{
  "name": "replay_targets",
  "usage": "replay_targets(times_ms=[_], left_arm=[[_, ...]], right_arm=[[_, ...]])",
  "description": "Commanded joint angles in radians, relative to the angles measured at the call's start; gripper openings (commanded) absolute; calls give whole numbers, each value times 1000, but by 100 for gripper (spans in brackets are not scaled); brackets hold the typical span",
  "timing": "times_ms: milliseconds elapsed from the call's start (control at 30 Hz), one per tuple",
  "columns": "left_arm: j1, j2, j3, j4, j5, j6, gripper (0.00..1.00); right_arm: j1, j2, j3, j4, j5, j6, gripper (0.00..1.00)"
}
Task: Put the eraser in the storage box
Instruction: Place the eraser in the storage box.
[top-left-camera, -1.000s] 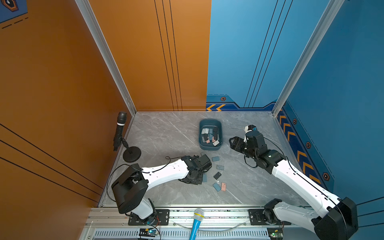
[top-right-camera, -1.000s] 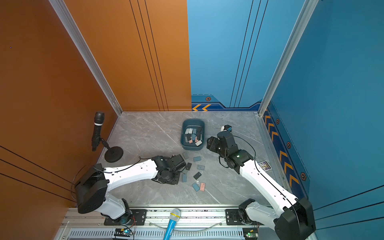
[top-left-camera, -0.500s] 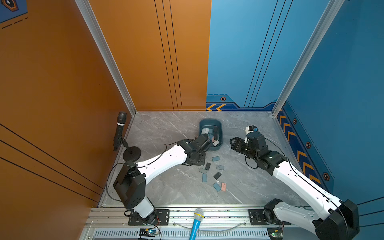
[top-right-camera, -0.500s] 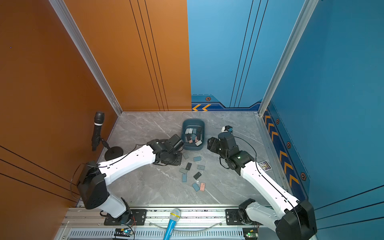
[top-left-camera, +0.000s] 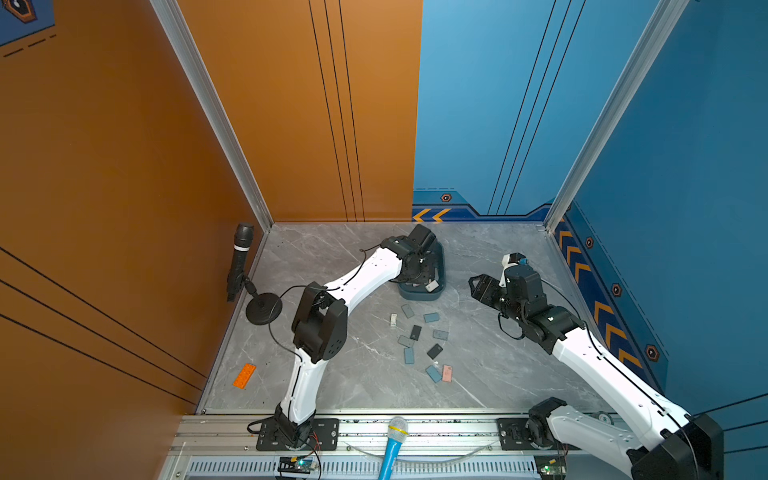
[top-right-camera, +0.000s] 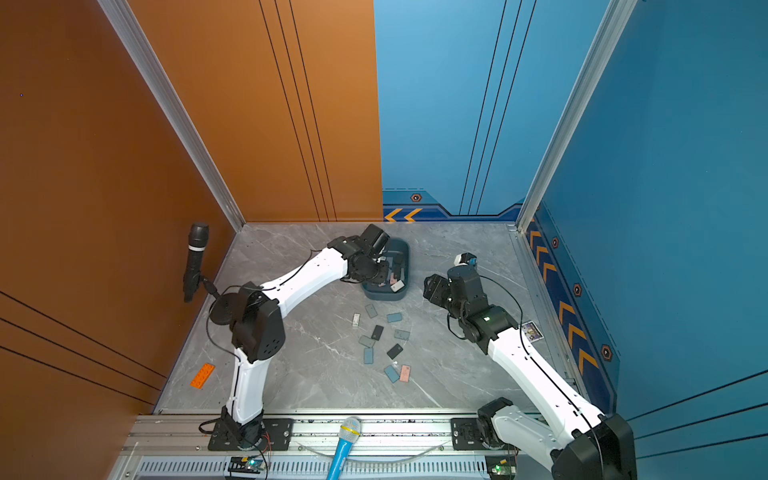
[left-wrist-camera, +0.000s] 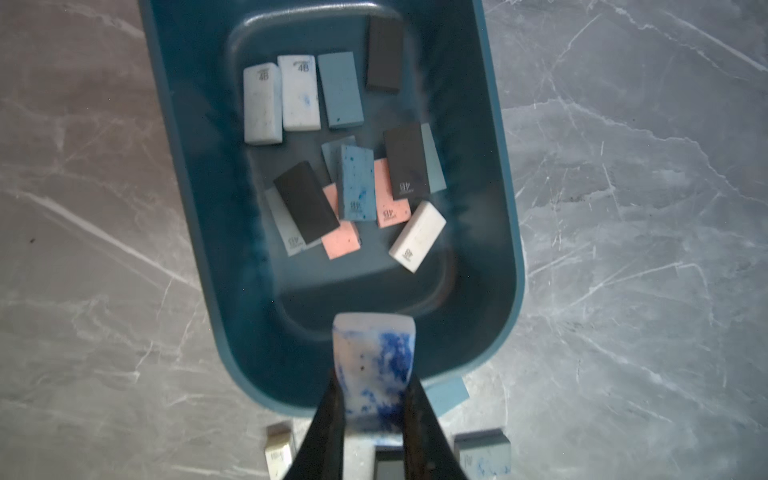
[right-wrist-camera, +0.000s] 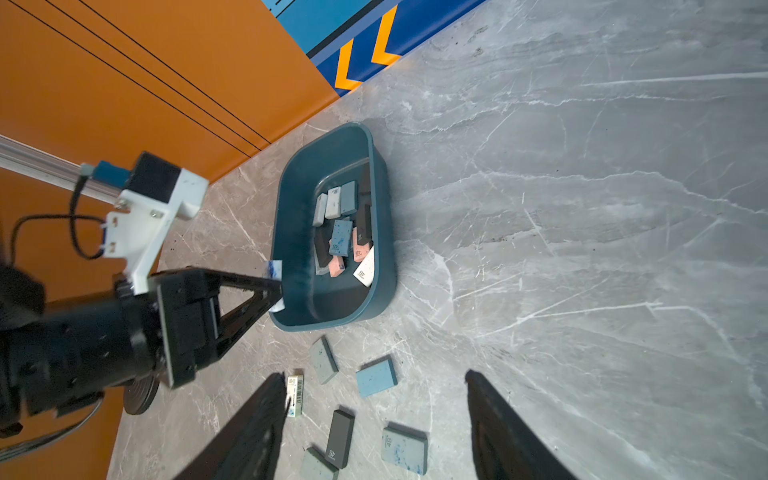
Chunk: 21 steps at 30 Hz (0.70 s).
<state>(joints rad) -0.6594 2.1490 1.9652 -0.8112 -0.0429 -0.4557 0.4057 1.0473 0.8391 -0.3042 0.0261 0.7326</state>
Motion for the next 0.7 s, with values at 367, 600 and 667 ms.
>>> replay_targets(times_ms=[367, 600, 667], left_arm=[[91, 400, 499, -20, 68, 15, 18], [110, 441, 545, -19, 89, -5, 32], [109, 428, 533, -16, 94, -5, 35]], right_arm=[[-51, -12, -20, -5, -40, -12, 70], [-60, 6, -11, -1, -44, -12, 70], [-61, 14, -6, -1, -48, -12, 70]])
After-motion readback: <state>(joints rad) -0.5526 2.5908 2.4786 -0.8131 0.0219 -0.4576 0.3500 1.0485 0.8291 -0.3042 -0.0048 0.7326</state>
